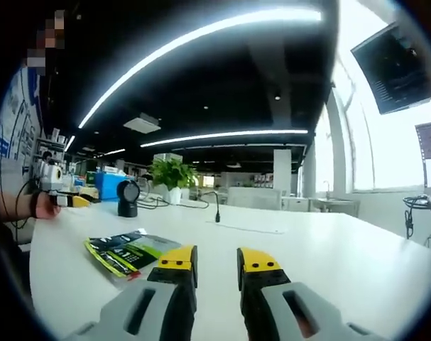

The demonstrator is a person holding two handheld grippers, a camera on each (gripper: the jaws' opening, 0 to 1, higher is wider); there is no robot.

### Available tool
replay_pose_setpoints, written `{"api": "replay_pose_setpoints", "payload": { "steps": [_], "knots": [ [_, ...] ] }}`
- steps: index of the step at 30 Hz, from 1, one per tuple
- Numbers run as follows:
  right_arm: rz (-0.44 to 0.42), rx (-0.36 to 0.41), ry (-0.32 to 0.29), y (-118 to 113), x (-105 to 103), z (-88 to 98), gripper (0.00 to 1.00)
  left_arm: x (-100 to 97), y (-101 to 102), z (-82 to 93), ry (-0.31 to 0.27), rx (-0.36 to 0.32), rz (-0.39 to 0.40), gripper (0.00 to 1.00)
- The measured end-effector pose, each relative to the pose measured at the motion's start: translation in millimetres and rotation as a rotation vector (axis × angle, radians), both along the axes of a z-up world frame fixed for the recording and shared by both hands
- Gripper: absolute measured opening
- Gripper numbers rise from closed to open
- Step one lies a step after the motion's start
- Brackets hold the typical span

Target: Clip sheet goods on table flip sheet goods clip sheet goods scan sheet goods put sheet goods back to table

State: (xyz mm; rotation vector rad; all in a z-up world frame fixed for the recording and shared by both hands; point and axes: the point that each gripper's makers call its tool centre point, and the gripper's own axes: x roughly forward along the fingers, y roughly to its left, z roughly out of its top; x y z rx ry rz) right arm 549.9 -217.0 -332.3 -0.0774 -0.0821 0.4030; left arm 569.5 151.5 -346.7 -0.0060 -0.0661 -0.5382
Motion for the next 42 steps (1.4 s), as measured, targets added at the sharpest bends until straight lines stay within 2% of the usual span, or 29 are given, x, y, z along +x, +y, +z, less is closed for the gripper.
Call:
{"api": "replay_pose_setpoints", "payload": {
  "steps": [5, 7, 8, 14, 16, 19, 23, 32, 35, 39, 42],
  "knots": [
    [0.024, -0.007, -0.003, 14.6, -6.0, 13.1, 0.19, -1.0, -3.6, -1.7, -0.005, 0.032, -0.005, 0.32],
    [0.017, -0.106, -0.047, 24.4, -9.5, 21.5, 0.19, 0.0, -3.8, -4.9, 0.004, 0.050, 0.000, 0.31],
    [0.033, -0.127, -0.063, 35.9, -13.9, 26.7, 0.19, -0.3, -3.6, -4.3, 0.001, 0.050, -0.001, 0.31],
    [0.089, -0.125, -0.056, 75.2, -21.8, 41.5, 0.23, -0.6, -2.3, -2.3, -0.006, 0.039, -0.002, 0.31],
    [0.108, -0.131, -0.037, 83.8, -20.2, 39.6, 0.24, -0.7, -2.4, -2.3, -0.008, 0.044, -0.001, 0.31],
    [0.116, -0.165, -0.039, 95.5, -17.7, 35.9, 0.23, -0.3, -2.0, -2.5, -0.009, 0.050, 0.004, 0.31],
    [0.147, -0.163, -0.034, 113.3, -19.2, 29.7, 0.23, 1.4, -1.2, -5.5, -0.005, 0.076, 0.021, 0.31],
    [0.200, -0.173, -0.031, 145.2, -29.3, 17.5, 0.23, 0.3, -2.2, -3.0, -0.016, 0.072, 0.010, 0.31],
    [0.218, -0.192, -0.043, 153.9, -31.5, 18.4, 0.22, 0.7, -2.0, -2.8, -0.018, 0.073, 0.009, 0.31],
    [0.236, -0.181, -0.046, 161.1, -32.4, 17.9, 0.22, 7.9, 3.7, -4.6, -0.016, 0.073, 0.017, 0.31],
    [0.241, -0.205, -0.029, 164.9, -30.3, 6.0, 0.22, 6.5, 4.1, -2.5, -0.023, 0.066, 0.019, 0.31]
  ]
}}
